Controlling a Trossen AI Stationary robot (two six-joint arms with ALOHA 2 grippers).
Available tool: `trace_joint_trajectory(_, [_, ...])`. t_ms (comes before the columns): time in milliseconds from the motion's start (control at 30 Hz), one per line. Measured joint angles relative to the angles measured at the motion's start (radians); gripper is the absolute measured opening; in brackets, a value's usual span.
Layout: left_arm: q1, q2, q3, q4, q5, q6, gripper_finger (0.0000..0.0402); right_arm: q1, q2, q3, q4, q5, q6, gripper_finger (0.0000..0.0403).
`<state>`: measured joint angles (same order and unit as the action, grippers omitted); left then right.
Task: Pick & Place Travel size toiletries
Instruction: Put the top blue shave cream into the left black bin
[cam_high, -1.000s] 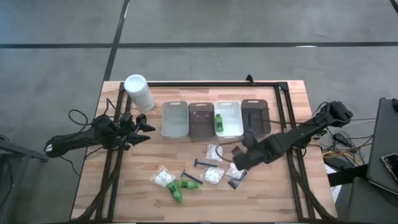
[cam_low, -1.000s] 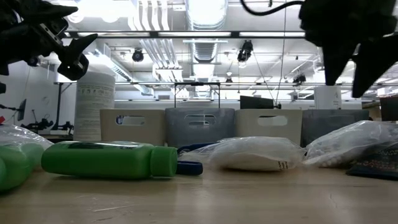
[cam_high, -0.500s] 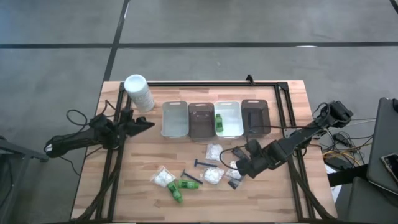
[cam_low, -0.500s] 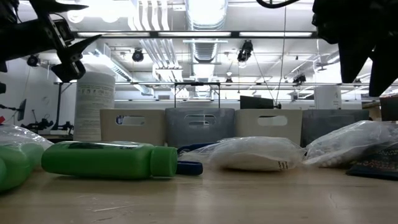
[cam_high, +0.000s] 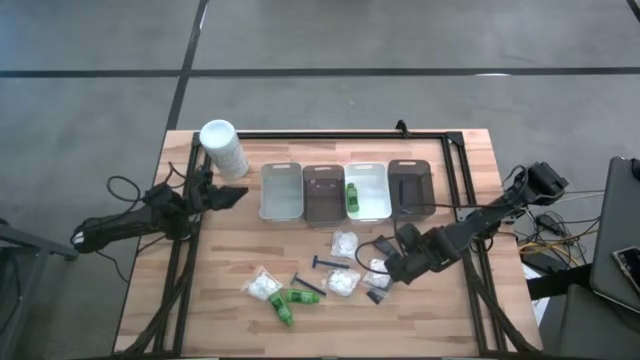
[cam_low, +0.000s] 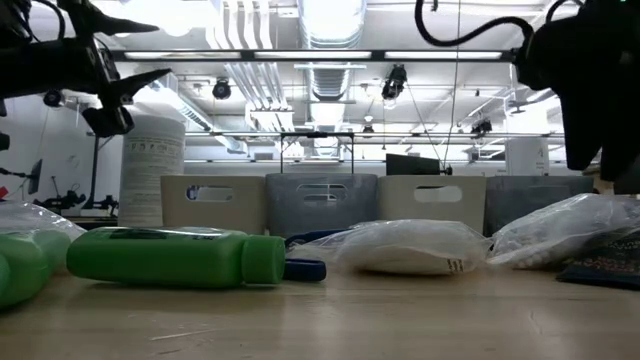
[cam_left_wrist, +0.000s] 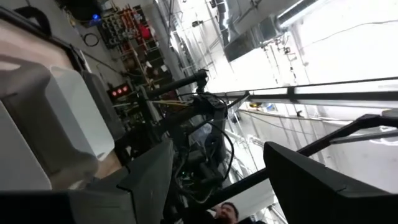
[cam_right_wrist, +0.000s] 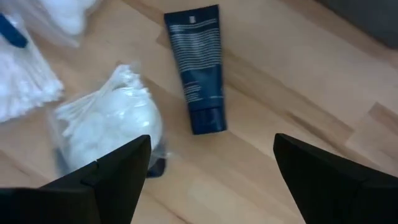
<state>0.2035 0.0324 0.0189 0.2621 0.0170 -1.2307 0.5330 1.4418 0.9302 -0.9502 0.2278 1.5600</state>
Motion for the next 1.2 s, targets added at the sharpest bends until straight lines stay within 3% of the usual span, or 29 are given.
trace_joint_trajectory(167, [-0.004,0.029,0.031,0.0,0.007,-0.058,0.0257,0.018,0.0,0.014,0.028,0.004,-0.012,0.0337])
trace_joint_trajectory(333, [-0.016,0.117,0.108,-0.038,0.049,-0.009,0.0257,0.017,0.0,0.014,0.025,0.003,-0.038,0.0325])
trace_joint_trajectory(600, [-0.046,0.362,0.241,-0.252,0.158,0.162,0.0257,0.017,0.0,0.013,0.015,-0.05,-0.084,0.0311])
trace_joint_trajectory(800, [-0.098,0.538,0.338,-0.264,0.207,0.284,0.0257,0.032,0.0,0.013,0.015,-0.059,-0.087,0.0299])
trace_joint_trajectory(1067, [-0.232,0.779,0.563,-0.418,0.144,0.549,0.0257,0.057,-0.001,0.012,0.01,-0.073,-0.087,0.0291])
trace_joint_trajectory(1200, [-0.252,0.888,0.638,-0.5,0.141,0.593,0.0257,0.061,-0.001,0.012,-0.001,-0.068,-0.087,0.0302])
